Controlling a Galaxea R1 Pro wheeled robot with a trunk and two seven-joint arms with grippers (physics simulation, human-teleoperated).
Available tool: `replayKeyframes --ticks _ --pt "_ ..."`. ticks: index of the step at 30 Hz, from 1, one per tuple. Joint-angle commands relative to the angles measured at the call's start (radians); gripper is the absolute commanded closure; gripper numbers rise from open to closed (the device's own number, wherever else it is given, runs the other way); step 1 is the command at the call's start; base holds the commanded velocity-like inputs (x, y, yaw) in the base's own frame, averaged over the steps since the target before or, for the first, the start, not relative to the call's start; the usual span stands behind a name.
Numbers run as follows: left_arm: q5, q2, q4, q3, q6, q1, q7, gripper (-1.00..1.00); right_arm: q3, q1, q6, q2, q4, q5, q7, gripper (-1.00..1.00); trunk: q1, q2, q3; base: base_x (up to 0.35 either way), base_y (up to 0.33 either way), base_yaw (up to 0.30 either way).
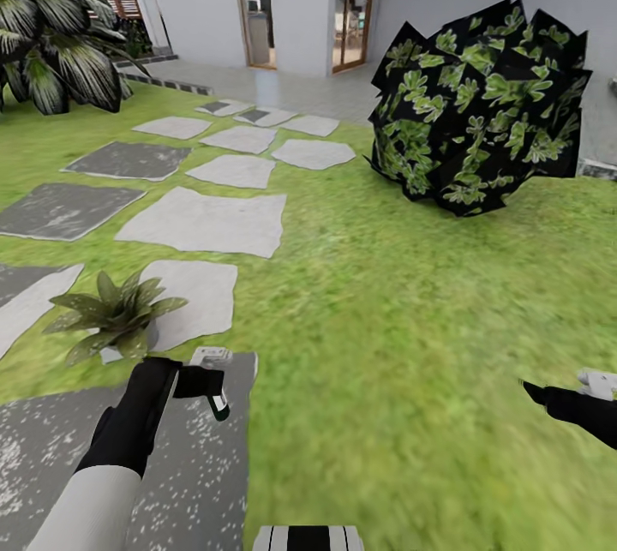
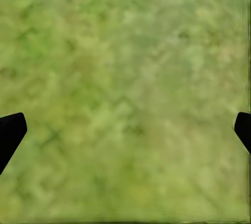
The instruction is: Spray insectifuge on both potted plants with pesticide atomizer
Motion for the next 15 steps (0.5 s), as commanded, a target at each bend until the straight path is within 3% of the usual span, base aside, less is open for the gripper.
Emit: replayKeyframes --ticks 1,15 --pt "-0.01 -0.001 -0.001 0.004 0.003 0.0 -0.01 1.0 -0.001 -0.001 0.002 0.0 -0.001 0.011 0.01 -1.0 0.0 0.0 0.0 0.0 0.0 -0.246" --pt "-0.01 -0.001 -0.001 0.004 0.003 0.0 -0.01 1.0 -0.002 -0.001 0.003 -0.001 -0.001 0.011 0.01 -1.0 0.0 0.0 0.013 0.0 0.0 -0.262"
